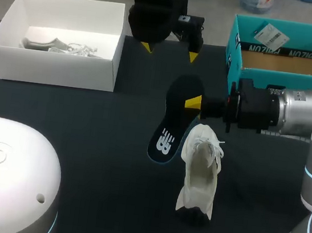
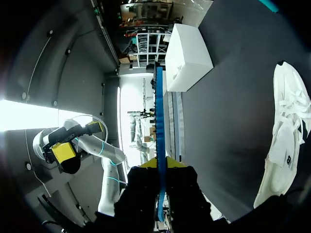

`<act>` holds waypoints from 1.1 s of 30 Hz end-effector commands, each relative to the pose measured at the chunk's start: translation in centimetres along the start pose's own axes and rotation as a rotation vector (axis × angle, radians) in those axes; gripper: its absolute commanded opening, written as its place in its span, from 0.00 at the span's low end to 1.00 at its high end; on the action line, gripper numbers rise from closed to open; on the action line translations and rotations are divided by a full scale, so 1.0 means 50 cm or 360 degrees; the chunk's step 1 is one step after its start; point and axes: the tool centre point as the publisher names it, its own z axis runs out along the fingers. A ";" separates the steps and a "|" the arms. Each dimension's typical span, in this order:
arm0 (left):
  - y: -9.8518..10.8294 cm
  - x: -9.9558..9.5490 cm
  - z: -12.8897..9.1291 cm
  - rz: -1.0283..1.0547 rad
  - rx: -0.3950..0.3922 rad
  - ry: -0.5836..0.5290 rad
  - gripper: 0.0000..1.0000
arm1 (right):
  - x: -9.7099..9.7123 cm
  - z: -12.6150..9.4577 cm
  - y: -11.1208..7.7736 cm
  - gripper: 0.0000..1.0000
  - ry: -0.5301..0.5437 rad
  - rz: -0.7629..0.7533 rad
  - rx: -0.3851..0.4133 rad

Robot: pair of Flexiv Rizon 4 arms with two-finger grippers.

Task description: Take the shoe out of the shoebox, open the shoe tongue, remove and reinsert the insole, then place the shoe into the shoebox

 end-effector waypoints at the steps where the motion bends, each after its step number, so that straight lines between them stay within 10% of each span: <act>1: 0.005 -0.005 0.000 0.0000 0.0007 0.0050 1.00 | -0.005 0.016 0.012 0.00 -0.0018 0.0019 0.0052; 13: 0.005 -0.005 0.000 0.0000 0.0007 0.0050 1.00 | -0.005 0.017 0.013 0.00 -0.0047 0.0033 0.0046; 23: -0.082 0.122 -0.016 -0.0567 0.0157 -0.1062 1.00 | -0.005 0.017 0.013 0.00 -0.0047 0.0033 0.0046; 33: -0.194 0.184 0.033 -0.0800 0.0175 -0.1676 1.00 | -0.005 0.017 0.013 0.00 -0.0047 0.0033 0.0046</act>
